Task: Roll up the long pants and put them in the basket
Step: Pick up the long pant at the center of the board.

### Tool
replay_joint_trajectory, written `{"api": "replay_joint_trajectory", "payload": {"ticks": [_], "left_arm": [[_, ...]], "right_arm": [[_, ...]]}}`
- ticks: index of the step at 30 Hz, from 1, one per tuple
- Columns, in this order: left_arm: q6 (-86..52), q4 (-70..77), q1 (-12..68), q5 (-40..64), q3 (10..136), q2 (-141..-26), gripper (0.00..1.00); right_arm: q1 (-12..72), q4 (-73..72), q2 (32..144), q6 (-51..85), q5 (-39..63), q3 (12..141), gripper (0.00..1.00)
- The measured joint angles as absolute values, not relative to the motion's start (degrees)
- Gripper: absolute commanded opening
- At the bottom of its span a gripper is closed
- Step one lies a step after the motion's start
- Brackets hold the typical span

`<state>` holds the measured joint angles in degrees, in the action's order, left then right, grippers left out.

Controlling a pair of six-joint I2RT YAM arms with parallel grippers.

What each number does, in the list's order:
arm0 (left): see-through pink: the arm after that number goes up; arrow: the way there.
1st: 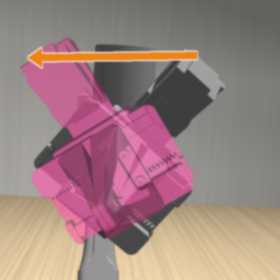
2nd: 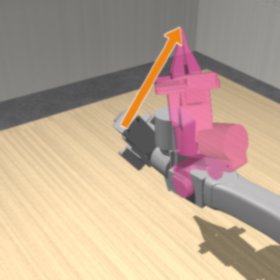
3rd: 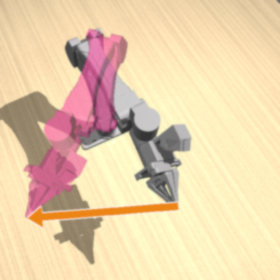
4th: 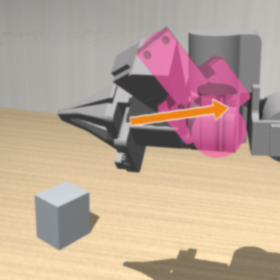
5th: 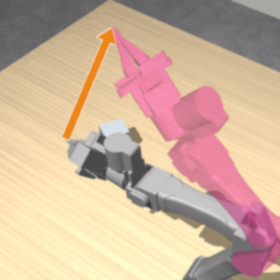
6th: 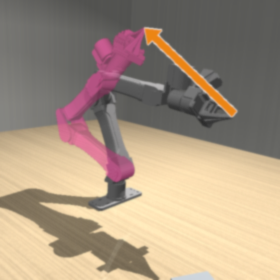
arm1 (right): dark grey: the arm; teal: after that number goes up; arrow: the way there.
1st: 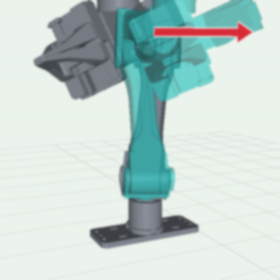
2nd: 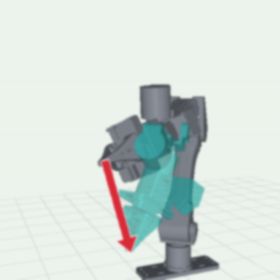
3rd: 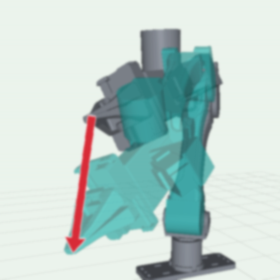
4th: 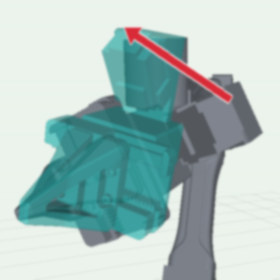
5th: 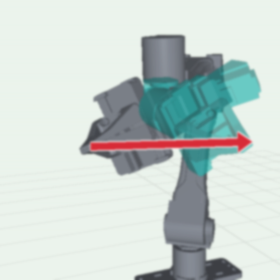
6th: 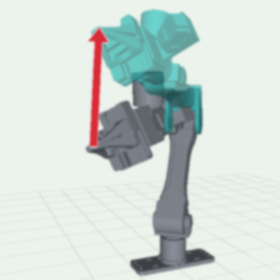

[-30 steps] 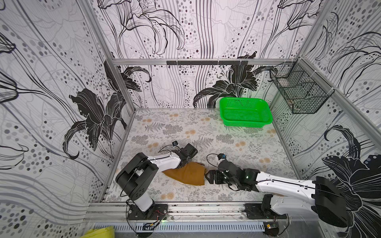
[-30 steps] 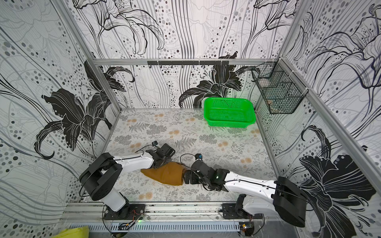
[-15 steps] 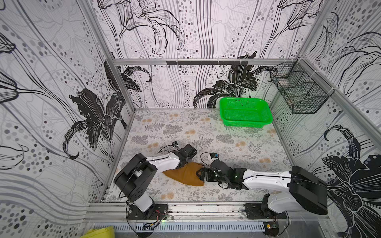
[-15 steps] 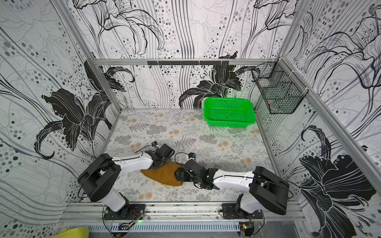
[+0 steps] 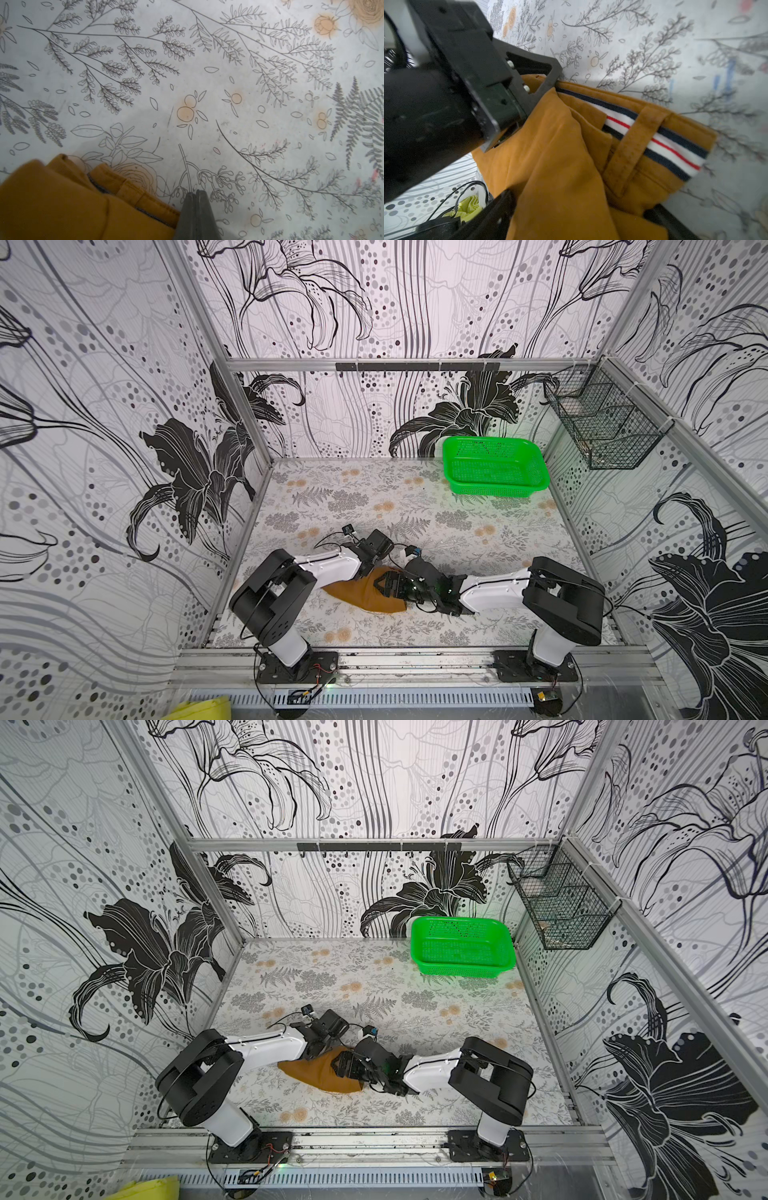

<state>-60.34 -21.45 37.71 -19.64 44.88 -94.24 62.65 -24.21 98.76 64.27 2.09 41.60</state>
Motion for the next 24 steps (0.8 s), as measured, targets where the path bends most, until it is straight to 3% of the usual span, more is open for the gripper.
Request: {"api": "replay_joint_trajectory", "payload": {"ticks": [11,12,13,14,15,16,24], "left_arm": [[-59.92,-21.43,38.41,-19.09,44.99,-95.26,0.0],[-59.92,-21.43,38.41,-19.09,44.99,-95.29,0.0],[-59.92,-21.39,38.41,-19.11,44.99,-95.31,0.0],[-59.9,-21.32,38.41,-19.2,44.95,-95.31,0.0],[-59.77,-21.17,38.3,-19.4,44.93,-95.37,0.0],[-59.57,-21.15,38.11,-19.68,44.93,-95.48,0.0],[-58.52,-20.86,36.49,-21.45,44.86,-94.43,0.0]], "right_arm": [[62.72,-14.2,95.31,64.23,0.82,42.72,0.94],[62.72,-13.37,96.53,63.9,1.08,44.34,0.88],[62.72,-12.4,98.13,63.51,1.48,46.28,0.69],[62.72,-11.33,99.31,63.44,1.93,47.59,0.48],[62.65,-10.66,100.95,63.35,2.48,48.93,0.18],[62.52,-10.31,102.02,63.44,3.05,50.15,0.0],[61.65,-6.61,103.88,60.8,5.08,55.9,0.0]]}}
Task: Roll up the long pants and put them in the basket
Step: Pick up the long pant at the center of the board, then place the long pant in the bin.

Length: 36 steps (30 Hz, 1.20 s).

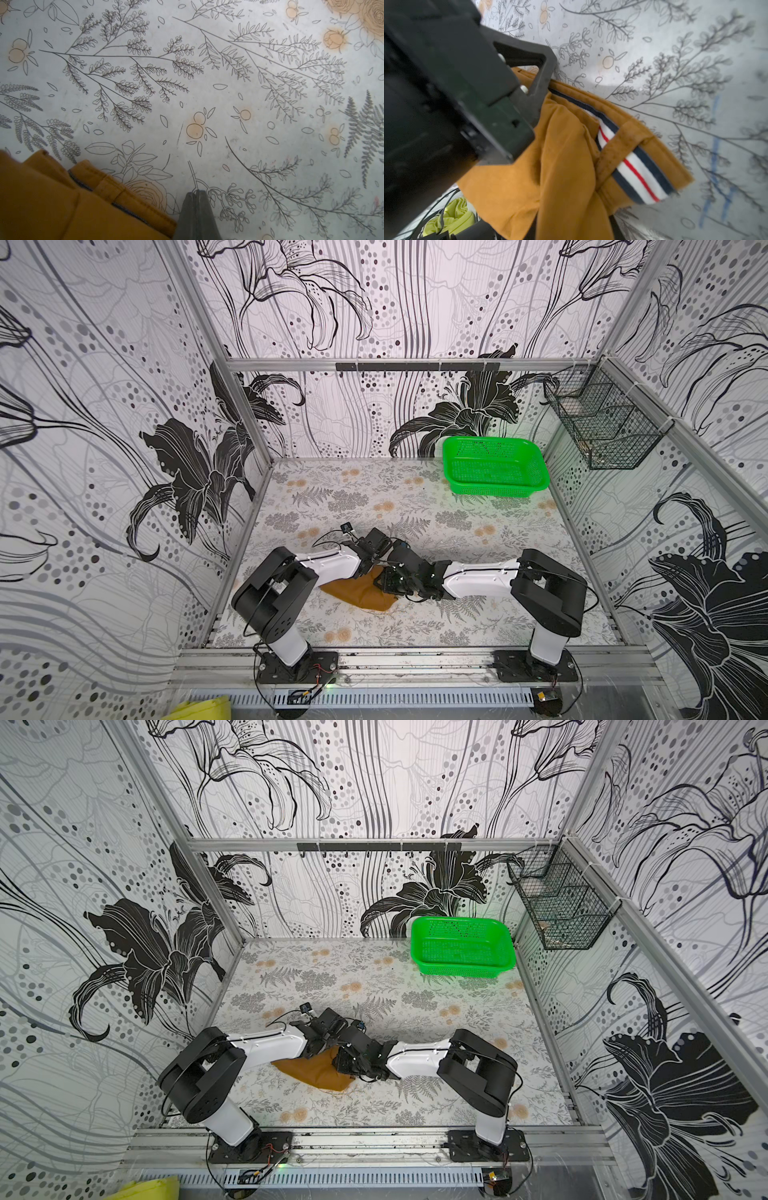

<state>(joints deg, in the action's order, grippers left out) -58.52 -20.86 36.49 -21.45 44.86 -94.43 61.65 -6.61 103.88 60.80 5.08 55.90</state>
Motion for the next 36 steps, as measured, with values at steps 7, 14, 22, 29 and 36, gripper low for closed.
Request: {"api": "replay_joint_trajectory", "payload": {"ticks": [7,14,22,29,36], "left_arm": [[-57.39,-28.27,35.48,-16.84,45.89,-88.25,0.0],[-53.74,-36.18,33.91,-16.29,53.49,-76.03,0.0],[-51.29,-40.18,32.05,-19.33,55.35,-68.99,0.0],[-51.79,-41.25,31.7,-19.33,51.27,-68.71,0.0],[-52.42,-41.69,31.42,-19.35,50.39,-68.71,0.0]], "right_arm": [[62.08,6.59,101.78,49.76,3.09,61.89,0.0],[56.62,15.97,96.23,40.84,2.46,63.42,0.0],[48.1,21.78,92.49,35.05,1.32,63.99,0.0],[39.64,27.33,91.9,29.21,3.29,70.65,0.0],[28.64,30.13,91.74,25.26,8.32,78.98,0.0]]}}
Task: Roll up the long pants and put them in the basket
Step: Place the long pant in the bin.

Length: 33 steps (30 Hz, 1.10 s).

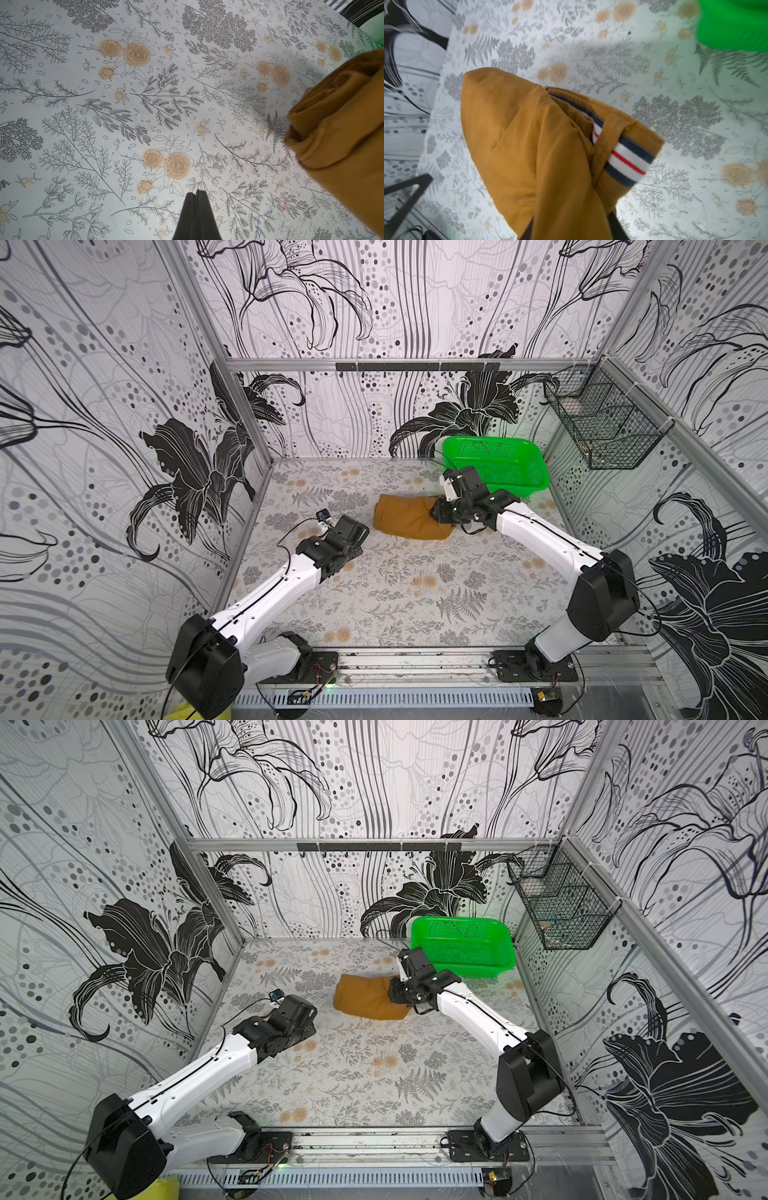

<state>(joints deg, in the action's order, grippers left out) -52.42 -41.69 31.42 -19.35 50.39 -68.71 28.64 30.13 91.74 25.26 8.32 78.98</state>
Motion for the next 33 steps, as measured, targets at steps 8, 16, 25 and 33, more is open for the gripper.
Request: {"api": "replay_joint_trajectory", "payload": {"ticks": [8,16,25,33], "left_arm": [[-53.1,-41.67,30.94,-19.4,50.37,-68.86,0.0],[-54.39,-41.74,30.3,-19.53,50.37,-71.07,0.0],[-58.13,-41.93,30.2,-19.53,50.43,-74.26,0.0],[-60.42,-42.57,30.13,-19.49,51.2,-77.82,0.0]], "right_arm": [[14.39,33.36,94.19,20.43,15.2,91.72,0.0],[1.1,38.68,109.43,13.67,20.62,112.66,0.0],[-4.29,51.46,131.46,5.82,19.94,137.84,0.0],[-5.37,55.68,142.3,3.53,20.8,152.42,0.0]]}}
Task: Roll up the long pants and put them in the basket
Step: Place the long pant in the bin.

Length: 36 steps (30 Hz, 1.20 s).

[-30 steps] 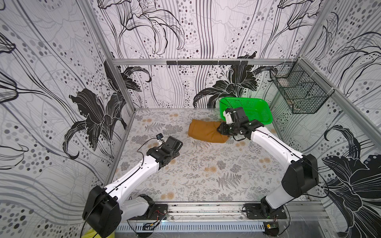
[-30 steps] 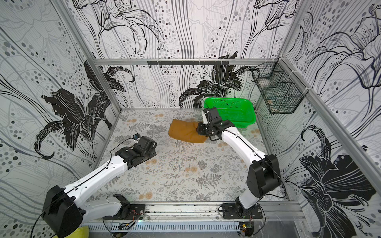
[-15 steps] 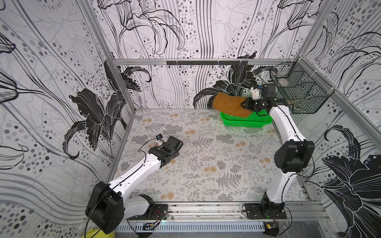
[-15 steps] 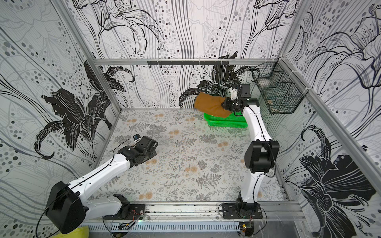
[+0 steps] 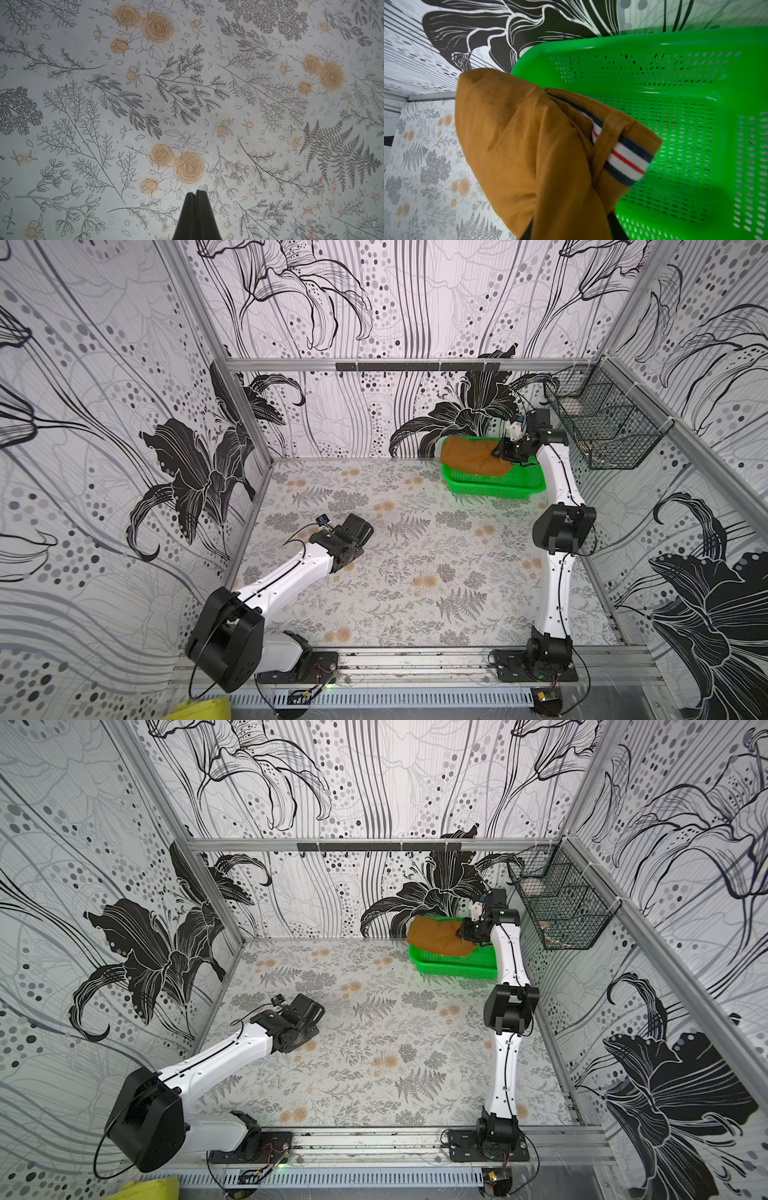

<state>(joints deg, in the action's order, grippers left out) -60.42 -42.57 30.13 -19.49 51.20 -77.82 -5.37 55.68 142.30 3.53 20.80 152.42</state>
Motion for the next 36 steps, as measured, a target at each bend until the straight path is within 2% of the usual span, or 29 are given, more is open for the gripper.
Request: {"api": "replay_joint_trajectory", "payload": {"ticks": [10,17,19,25,26,27,36], "left_arm": [[-60.88,-43.0,29.82,-18.83,54.7,-84.12,0.0],[-61.06,-42.83,29.82,-17.5,54.96,-85.71,0.0],[-61.1,-42.59,29.82,-17.08,54.96,-85.71,0.0],[-61.08,-42.39,29.82,-16.64,54.96,-85.69,0.0],[-61.08,-42.39,29.82,-16.62,54.96,-85.67,0.0],[-61.08,-42.41,29.82,-16.6,54.96,-85.62,0.0],[-60.86,-42.78,29.82,-16.45,54.96,-84.51,0.0]], "right_arm": [[-6.42,56.05,148.51,0.47,17.26,153.32,0.0],[-6.57,55.66,148.99,-0.34,16.4,153.23,0.01],[-6.57,55.66,149.01,-0.36,16.19,153.23,0.1],[-6.63,55.31,149.49,-0.64,14.79,153.23,0.51],[-6.7,55.13,149.67,-0.71,14.44,153.23,0.67],[-6.83,54.92,149.82,-0.51,13.87,153.23,0.97],[-8.84,51.16,150.08,1.32,12.34,150.98,1.0]]}}
